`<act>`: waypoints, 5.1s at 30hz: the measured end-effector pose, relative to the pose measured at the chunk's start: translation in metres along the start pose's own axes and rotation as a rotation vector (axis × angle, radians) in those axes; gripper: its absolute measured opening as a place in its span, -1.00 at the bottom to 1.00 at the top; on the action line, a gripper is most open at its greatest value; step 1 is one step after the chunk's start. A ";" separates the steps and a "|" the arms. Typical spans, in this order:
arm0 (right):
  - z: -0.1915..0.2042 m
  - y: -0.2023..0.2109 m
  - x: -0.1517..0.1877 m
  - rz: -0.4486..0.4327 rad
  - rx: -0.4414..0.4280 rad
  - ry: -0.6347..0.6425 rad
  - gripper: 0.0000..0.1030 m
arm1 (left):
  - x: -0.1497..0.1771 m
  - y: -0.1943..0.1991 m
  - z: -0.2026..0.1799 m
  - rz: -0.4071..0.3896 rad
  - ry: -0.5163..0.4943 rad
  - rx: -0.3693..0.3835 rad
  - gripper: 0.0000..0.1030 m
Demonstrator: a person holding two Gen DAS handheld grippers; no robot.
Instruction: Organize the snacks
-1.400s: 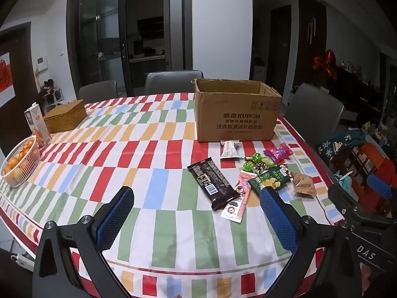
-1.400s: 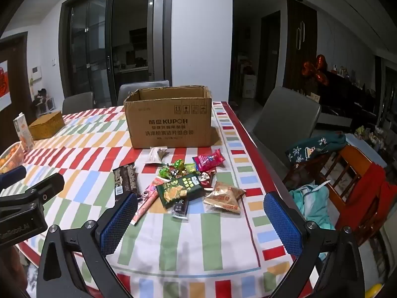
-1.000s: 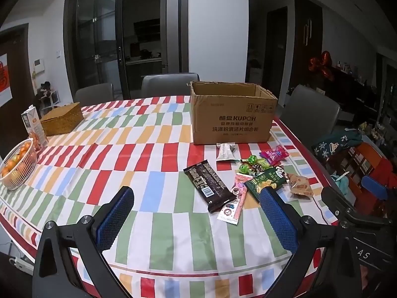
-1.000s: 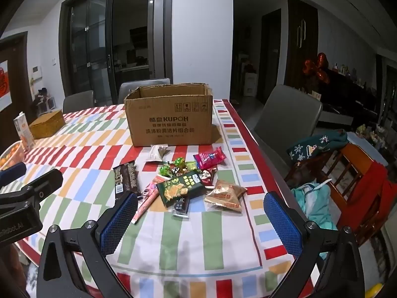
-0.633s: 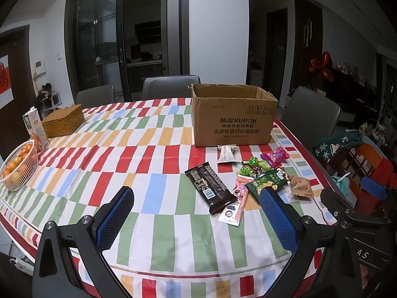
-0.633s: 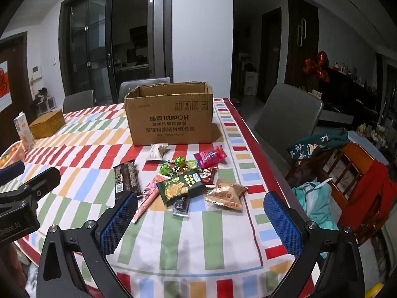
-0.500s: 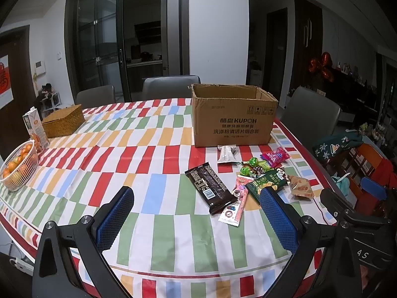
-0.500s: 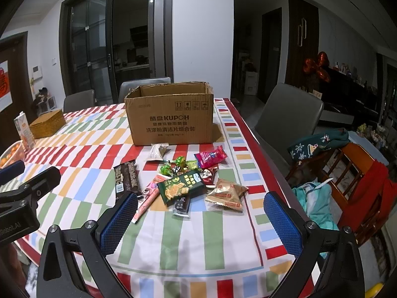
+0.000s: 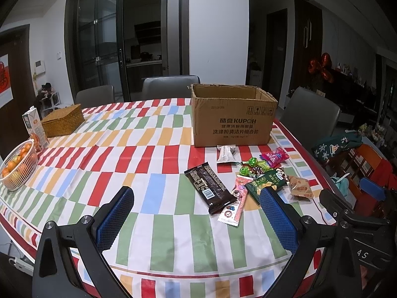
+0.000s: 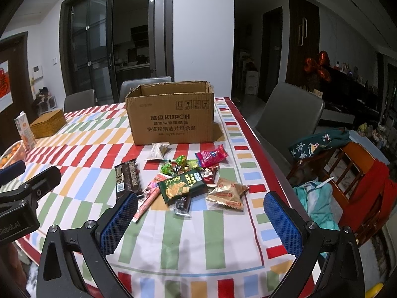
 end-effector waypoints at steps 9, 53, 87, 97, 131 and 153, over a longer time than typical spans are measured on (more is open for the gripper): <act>-0.001 -0.001 -0.001 0.000 0.001 0.000 0.99 | -0.001 0.000 -0.001 -0.001 -0.003 -0.004 1.00; -0.009 -0.011 0.014 0.022 0.000 -0.022 0.99 | 0.009 -0.012 -0.012 0.011 -0.052 0.005 1.00; -0.069 -0.111 0.005 0.128 0.055 -0.051 0.97 | 0.018 -0.137 -0.142 0.084 -0.468 0.311 0.65; -0.078 -0.140 0.018 0.219 -0.016 -0.115 0.67 | 0.020 -0.160 -0.159 0.158 -0.462 0.379 0.56; -0.079 -0.163 0.025 0.307 -0.081 -0.066 -0.23 | 0.026 -0.171 -0.168 0.273 -0.341 0.418 -0.15; -0.033 -0.111 -0.033 0.137 -0.137 -0.004 -0.27 | -0.039 -0.115 -0.104 0.114 -0.221 0.305 -0.15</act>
Point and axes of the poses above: each gripper's, at about its wrist camera, not at the fingertips, and y roughly against the way its jaws point, z to its left, x to its underside, the point moved 7 cm from there along -y, roughly the way its jaws point, and after that the axes turned 6 degrees about -x, right-handed, at the moved point
